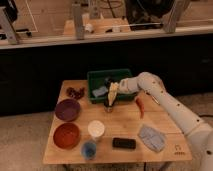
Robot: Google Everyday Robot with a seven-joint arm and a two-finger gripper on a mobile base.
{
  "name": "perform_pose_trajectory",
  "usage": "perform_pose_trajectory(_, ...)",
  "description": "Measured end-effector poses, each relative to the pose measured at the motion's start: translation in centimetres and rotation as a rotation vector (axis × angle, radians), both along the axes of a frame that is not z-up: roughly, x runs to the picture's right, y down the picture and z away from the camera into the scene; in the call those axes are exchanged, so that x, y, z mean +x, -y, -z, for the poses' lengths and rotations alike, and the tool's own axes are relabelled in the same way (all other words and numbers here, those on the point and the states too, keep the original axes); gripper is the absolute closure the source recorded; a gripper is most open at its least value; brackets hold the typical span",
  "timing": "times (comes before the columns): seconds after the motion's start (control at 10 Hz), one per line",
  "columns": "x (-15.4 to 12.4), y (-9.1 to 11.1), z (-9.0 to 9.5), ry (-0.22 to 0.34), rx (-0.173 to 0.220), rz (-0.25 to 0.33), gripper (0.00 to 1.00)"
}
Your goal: Place banana in metal cup
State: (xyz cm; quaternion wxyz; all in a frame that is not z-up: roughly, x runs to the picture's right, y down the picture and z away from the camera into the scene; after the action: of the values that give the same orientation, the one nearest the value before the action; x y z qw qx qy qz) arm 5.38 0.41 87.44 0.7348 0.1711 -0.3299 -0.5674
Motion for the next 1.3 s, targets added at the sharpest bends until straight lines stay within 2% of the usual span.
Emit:
perform_pose_trajectory(0.1,-0.07,-0.14,0.06,0.009,0.016,0.01,1.0)
perform_pose_trajectory(0.2,-0.26,-0.39,0.2,0.023,0.05,0.029,0.97)
perform_pose_trajectory(0.3,-0.37,-0.46,0.34,0.032,0.074,0.037,0.9)
perform_pose_trajectory(0.5,-0.51,-0.87,0.64,0.057,0.126,0.047,0.69)
perform_pose_trajectory(0.6,-0.36,-0.98,0.78,0.064,0.138,0.048,0.59)
perform_pose_trajectory(0.8,-0.56,-1.07,0.87,0.076,0.146,0.05,0.4)
perform_pose_trajectory(1.0,-0.53,-0.88,0.75,0.059,0.142,0.05,0.22)
perform_pose_trajectory(1.3,-0.49,-0.82,0.71,0.053,0.139,0.047,0.2)
